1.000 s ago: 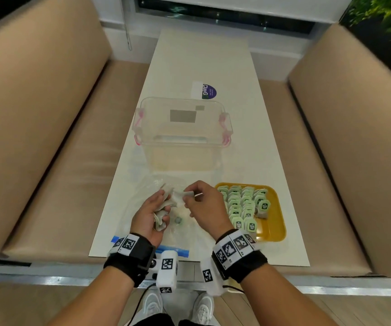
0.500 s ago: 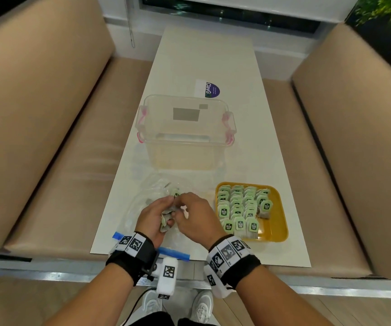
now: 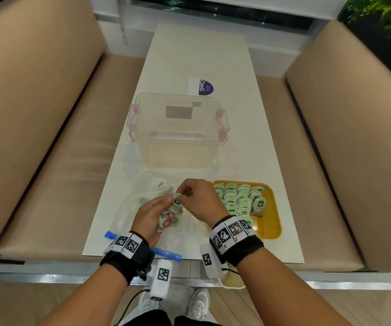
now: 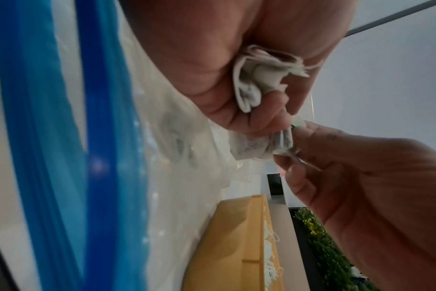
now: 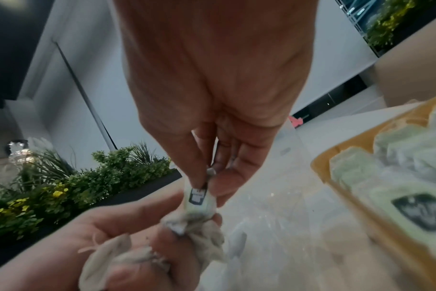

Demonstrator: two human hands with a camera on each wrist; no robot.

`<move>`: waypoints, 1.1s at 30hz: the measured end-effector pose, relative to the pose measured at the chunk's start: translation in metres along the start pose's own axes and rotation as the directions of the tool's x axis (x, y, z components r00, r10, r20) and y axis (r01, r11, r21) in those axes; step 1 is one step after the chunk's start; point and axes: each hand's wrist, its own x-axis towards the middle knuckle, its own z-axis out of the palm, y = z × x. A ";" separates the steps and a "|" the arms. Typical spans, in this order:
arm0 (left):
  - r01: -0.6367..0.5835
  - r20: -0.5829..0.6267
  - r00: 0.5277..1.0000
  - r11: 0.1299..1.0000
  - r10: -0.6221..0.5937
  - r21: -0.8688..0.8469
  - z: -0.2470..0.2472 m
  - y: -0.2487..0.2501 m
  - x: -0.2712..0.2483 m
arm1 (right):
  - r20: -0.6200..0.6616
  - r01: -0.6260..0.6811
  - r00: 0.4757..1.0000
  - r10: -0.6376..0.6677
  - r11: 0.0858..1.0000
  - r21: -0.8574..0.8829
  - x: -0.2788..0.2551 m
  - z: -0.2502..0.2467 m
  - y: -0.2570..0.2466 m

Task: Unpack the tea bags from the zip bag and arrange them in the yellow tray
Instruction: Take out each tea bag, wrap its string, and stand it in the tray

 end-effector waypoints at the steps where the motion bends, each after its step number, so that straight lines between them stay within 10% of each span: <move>1: 0.004 -0.010 1.000 1.000 -0.004 -0.018 0.001 0.000 0.000 | -0.006 0.010 1.000 -0.010 1.000 -0.023 -0.003 -0.006 -0.002; 12: 0.004 -0.037 0.999 0.999 -0.005 -0.034 0.004 -0.003 0.007 | -0.226 -0.214 0.967 0.122 0.868 -0.447 -0.065 -0.146 0.093; 33: 0.026 -0.080 0.996 1.000 -0.025 0.006 -0.005 -0.018 0.006 | 0.006 -0.123 0.984 0.179 0.700 -0.703 -0.052 -0.121 0.138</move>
